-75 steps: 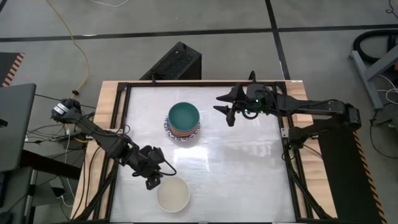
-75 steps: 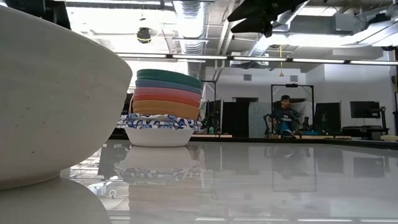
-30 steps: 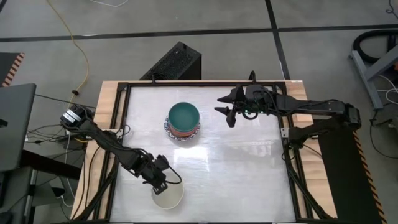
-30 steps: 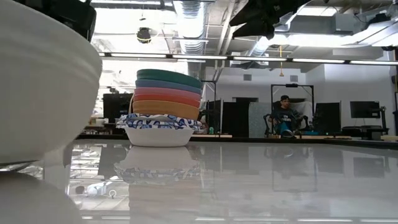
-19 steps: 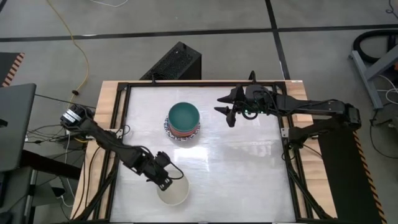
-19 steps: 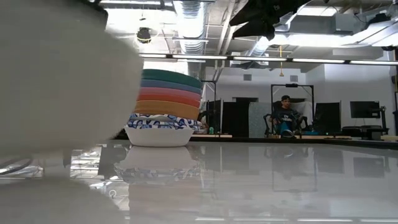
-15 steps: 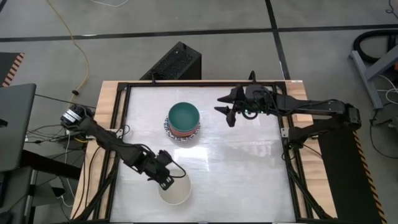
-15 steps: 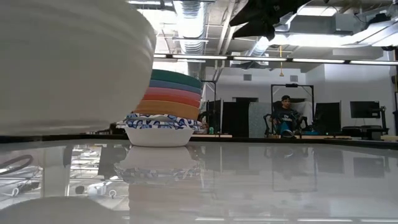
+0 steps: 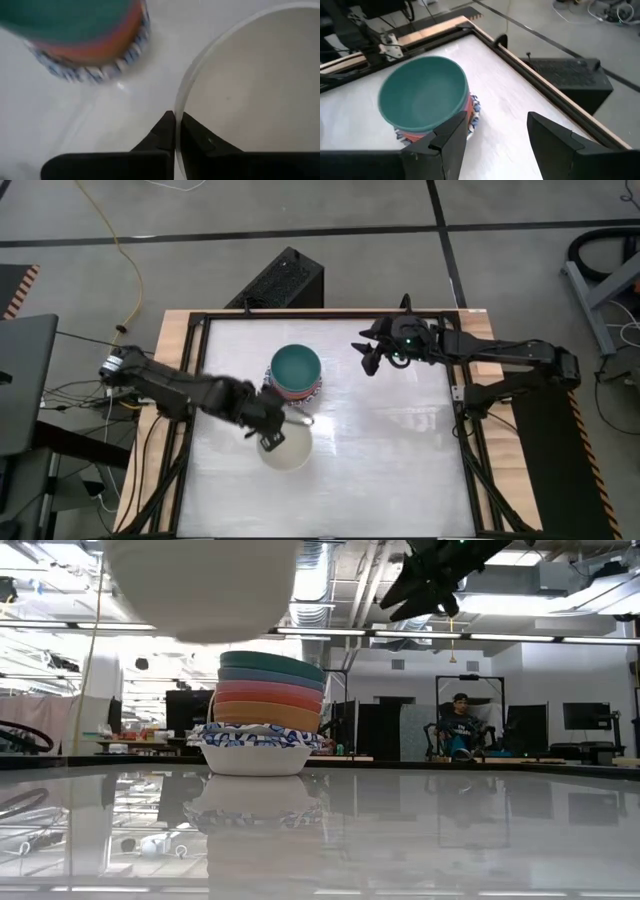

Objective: Nest bowls inside each other
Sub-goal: Stack the white bowl on top of the green bowl

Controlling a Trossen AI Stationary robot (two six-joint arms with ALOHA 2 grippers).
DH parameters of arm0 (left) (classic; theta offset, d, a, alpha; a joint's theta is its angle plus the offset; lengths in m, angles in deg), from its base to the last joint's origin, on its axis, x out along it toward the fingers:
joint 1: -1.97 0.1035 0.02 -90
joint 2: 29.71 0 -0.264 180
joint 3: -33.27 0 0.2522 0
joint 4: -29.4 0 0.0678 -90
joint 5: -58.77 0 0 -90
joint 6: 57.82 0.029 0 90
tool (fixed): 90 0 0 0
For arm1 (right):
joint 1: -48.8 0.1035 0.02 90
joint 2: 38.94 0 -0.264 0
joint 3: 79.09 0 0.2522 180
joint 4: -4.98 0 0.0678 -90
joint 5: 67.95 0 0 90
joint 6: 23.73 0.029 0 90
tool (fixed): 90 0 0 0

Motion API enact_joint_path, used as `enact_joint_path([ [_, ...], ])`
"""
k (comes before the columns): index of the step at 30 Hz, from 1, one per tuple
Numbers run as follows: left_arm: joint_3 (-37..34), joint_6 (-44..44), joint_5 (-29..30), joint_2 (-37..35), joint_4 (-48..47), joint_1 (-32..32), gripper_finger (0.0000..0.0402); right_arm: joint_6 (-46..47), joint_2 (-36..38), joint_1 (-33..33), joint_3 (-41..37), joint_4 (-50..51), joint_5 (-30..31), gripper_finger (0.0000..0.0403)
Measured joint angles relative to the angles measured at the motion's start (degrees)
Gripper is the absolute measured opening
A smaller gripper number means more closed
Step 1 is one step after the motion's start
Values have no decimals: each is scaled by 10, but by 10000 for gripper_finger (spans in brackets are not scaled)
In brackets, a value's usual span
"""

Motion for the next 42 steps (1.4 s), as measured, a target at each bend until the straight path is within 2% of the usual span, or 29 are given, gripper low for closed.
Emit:
enact_joint_path([
  [7,106,66,68,0,-24,95,0,14,0,-14,0,12,1,228],
  [10,141,81,79,0,-31,142,0,14,0,-14,0,12,2,228],
  [17,166,97,72,0,-41,250,0,8,0,-14,0,13,2,228],
  [23,157,123,31,1,-51,312,0,7,0,-14,0,26,1,228],
  [30,157,154,-11,19,-57,349,0,8,0,-30,0,36,2,228],
  [42,157,202,-61,94,-60,354,0,7,0,-40,0,43,-1,228],
])
